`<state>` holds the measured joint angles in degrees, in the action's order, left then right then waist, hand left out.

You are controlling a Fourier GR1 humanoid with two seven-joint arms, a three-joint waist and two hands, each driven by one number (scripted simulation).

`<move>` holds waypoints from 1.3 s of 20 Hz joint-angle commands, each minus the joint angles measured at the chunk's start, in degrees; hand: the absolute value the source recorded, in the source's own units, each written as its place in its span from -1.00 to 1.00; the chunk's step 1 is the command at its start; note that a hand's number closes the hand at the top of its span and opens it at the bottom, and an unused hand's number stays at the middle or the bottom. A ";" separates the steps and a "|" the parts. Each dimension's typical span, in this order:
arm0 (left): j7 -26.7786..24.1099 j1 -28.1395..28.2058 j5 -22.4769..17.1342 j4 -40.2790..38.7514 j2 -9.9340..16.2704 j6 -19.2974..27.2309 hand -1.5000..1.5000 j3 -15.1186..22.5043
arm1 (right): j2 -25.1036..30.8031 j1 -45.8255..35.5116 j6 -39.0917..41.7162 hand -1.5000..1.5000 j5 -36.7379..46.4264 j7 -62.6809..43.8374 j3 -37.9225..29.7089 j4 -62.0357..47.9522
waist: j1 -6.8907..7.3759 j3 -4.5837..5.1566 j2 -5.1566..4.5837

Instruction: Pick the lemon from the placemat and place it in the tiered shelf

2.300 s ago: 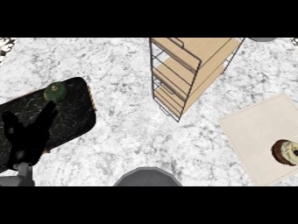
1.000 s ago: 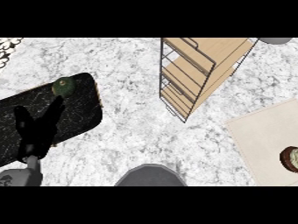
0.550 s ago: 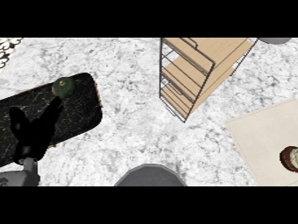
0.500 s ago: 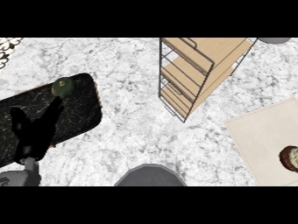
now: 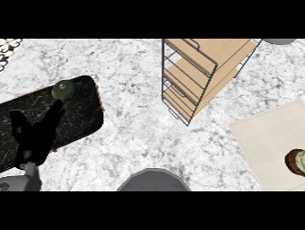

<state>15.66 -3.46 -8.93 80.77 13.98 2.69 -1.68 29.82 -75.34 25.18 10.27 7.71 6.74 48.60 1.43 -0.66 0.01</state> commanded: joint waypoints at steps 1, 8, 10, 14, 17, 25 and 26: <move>2.90 -0.11 -0.57 -1.29 -1.22 -0.51 0.00 0.78 | -0.47 -1.82 -0.47 1.00 2.47 4.52 -0.75 -5.85 | 0.01 0.69 -0.45; 1.41 3.41 -0.93 0.14 -1.53 -2.15 0.00 0.82 | -3.67 -3.02 -2.11 1.00 -0.51 -1.35 -5.44 -9.05 | -0.13 0.69 -0.08; 0.89 0.44 -1.34 -3.51 -1.45 -2.76 0.00 -0.09 | -2.97 -4.44 -1.61 -1.00 -1.90 -1.52 -7.71 -12.22 | -0.39 0.73 -0.44; 2.21 -0.72 1.28 -2.99 -3.56 1.30 0.00 0.78 | -2.84 -7.09 1.08 -1.00 -6.83 -5.97 -12.31 -13.39 | -1.23 0.69 -0.10; -0.89 1.52 0.24 -5.05 -2.26 -1.82 0.00 -0.40 | -3.54 -8.41 1.88 -1.00 -10.88 -8.43 -16.16 -16.28 | -0.89 0.73 -0.18; 1.27 3.04 -1.97 -0.92 0.05 -4.59 0.00 -2.10 | 0.13 -10.87 -3.06 -1.00 -16.85 -14.05 -24.58 -22.18 | -0.01 0.68 -0.34; 0.46 1.77 0.11 -2.38 -2.23 -2.00 0.00 -0.76 | 0.57 -12.04 -3.71 -1.00 -16.80 -14.79 -24.86 -22.99 | -0.16 0.70 -0.49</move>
<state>15.10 -2.96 -8.76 81.14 13.64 0.51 -3.40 28.28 -86.20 24.01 -4.90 -5.45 -15.12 27.92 1.30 -0.59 0.01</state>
